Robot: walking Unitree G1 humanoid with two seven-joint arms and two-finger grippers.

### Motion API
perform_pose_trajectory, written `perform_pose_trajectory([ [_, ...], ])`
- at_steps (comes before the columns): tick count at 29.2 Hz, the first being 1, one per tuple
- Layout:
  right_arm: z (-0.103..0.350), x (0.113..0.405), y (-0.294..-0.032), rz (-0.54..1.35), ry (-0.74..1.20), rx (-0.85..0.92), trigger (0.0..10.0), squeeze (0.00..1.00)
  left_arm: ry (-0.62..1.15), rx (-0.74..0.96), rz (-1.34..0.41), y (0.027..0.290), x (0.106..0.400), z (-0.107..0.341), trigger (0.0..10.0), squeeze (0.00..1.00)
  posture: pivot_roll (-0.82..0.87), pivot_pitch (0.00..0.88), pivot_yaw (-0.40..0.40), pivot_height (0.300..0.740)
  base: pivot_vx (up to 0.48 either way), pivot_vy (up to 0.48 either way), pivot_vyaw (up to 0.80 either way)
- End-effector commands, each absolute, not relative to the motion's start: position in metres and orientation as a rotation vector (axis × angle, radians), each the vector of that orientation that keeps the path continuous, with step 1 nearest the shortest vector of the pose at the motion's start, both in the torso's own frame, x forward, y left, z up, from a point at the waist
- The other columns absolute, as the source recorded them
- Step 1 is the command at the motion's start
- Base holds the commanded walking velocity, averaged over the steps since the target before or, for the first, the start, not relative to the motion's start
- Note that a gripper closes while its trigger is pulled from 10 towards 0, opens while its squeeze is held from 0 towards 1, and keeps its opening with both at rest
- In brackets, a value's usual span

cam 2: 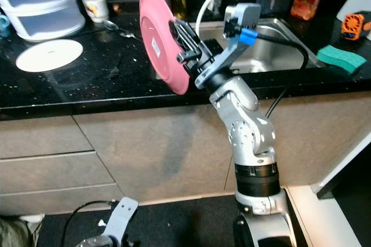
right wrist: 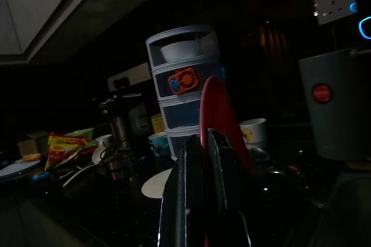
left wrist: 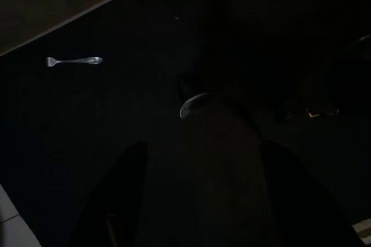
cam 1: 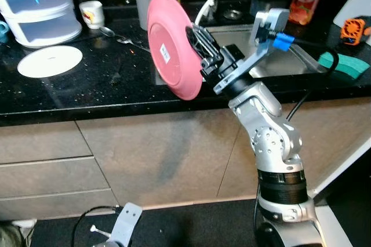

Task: Kitchen organization

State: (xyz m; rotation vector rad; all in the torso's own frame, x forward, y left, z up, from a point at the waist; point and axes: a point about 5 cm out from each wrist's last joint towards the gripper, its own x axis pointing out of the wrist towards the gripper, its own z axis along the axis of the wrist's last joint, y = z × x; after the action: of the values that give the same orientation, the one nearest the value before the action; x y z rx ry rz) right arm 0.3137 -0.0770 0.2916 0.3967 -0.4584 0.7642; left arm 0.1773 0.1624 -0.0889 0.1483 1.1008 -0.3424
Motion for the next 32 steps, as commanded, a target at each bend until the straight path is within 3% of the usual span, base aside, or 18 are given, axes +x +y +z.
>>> perform_pose_trajectory([
  [1,0.2931,0.3125,-0.0754,0.772,-0.466,0.382,10.0,0.0,1.115,0.148,-0.34,0.1646,0.175,-0.0898,10.0,0.0,-0.03,0.0,0.029,0.74,0.315,0.0,0.0],
  [32,0.3013,0.311,-0.0778,0.778,-0.51,0.433,10.0,0.0,1.12,0.154,-0.362,0.1649,0.1734,-0.0903,10.0,0.0,-0.03,0.0,0.031,0.74,0.337,0.0,0.0],
])
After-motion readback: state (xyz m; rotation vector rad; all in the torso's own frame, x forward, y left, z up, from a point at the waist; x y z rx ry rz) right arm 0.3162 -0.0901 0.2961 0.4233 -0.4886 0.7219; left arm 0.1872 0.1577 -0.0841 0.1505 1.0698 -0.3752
